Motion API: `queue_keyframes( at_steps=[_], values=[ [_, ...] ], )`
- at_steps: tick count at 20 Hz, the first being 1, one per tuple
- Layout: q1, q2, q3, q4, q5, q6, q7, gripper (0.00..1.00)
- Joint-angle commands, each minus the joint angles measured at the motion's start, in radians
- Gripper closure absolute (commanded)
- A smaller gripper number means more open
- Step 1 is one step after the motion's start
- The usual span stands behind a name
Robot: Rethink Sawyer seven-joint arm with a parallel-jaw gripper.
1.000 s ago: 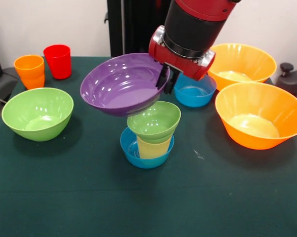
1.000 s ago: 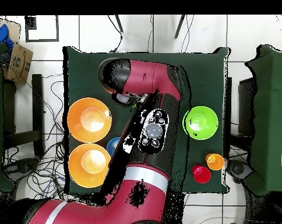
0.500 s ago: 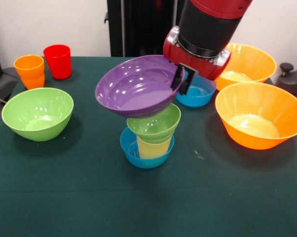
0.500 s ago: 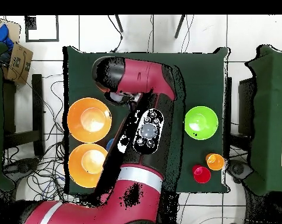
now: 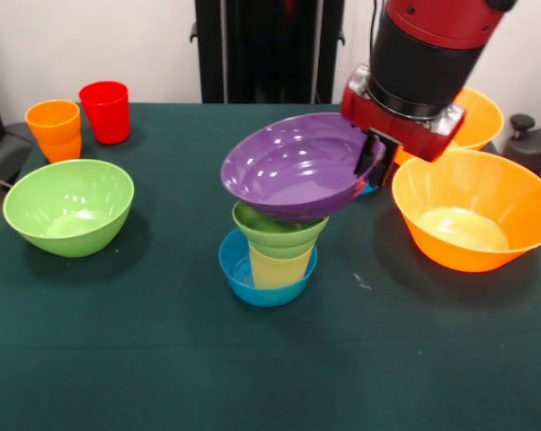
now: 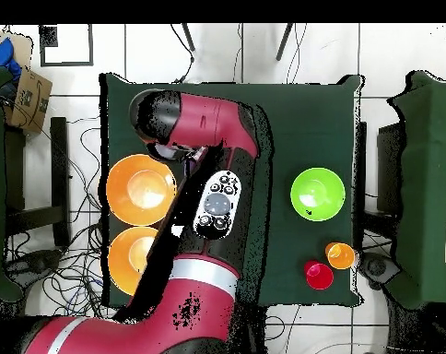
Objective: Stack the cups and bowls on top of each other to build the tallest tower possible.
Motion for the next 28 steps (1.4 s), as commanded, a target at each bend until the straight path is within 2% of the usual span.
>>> queue_keyframes(
  at_steps=[1, 10, 28],
  values=[
    [0.044, 0.039, 0.014, -0.063, -0.003, -0.097, 0.259, 1.0],
    [0.078, 0.076, -0.077, -0.112, -0.077, -0.05, 0.234, 1.0],
    [0.072, 0.079, -0.138, -0.105, -0.068, -0.033, 0.158, 1.0]
  ],
)
